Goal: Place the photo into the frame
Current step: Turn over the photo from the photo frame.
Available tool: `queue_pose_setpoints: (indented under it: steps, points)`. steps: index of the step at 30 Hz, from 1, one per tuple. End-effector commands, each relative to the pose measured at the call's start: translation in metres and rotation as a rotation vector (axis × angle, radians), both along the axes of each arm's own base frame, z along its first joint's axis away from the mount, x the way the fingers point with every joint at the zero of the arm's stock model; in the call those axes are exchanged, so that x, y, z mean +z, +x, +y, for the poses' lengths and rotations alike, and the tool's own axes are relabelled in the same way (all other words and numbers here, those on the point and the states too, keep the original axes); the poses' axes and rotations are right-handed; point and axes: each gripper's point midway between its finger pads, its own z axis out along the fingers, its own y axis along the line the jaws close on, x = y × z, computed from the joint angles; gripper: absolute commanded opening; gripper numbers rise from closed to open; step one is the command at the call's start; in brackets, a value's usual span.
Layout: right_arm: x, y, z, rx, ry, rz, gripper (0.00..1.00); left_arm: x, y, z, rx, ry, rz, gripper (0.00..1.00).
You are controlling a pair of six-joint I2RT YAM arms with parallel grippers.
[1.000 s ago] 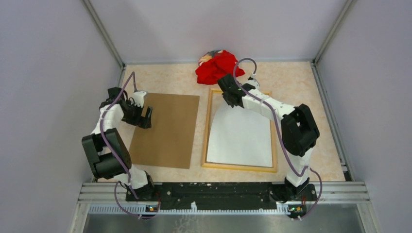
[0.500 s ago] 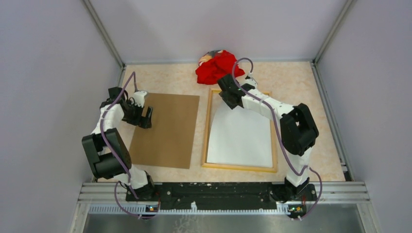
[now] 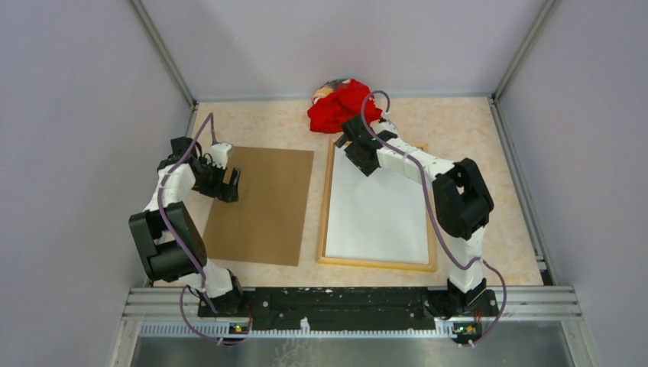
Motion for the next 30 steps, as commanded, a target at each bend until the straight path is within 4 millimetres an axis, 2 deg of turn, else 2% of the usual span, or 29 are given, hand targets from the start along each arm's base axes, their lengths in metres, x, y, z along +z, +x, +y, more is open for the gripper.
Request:
queue_pose_setpoints:
  steps: [1,11,18,21,24,27,30]
  points:
    - [0.015,0.013,0.005,0.034,0.044,-0.040,0.98,0.010,0.004,-0.002,-0.003,0.001,-0.040,0.99]
    - [0.021,0.014,0.018,0.120,0.063,-0.075,0.99,0.008,0.005,0.002,0.018,0.016,-0.026,0.99]
    - [0.032,-0.016,0.053,0.260,0.034,-0.095,0.99,0.011,0.016,0.017,0.080,0.051,-0.021,0.97]
    - [0.044,-0.031,0.075,0.340,0.024,-0.121,0.99,0.012,0.022,0.035,0.124,0.113,-0.028,0.92]
    - [0.050,-0.050,0.101,0.425,0.024,-0.138,0.98,0.012,0.025,0.058,0.176,0.163,-0.023,0.82]
    - [0.048,-0.073,0.127,0.525,0.003,-0.131,0.98,0.010,0.025,0.082,0.226,0.180,-0.022,0.72]
    - [0.036,-0.097,0.151,0.631,-0.026,-0.104,0.98,0.001,0.018,0.106,0.276,0.190,-0.006,0.69]
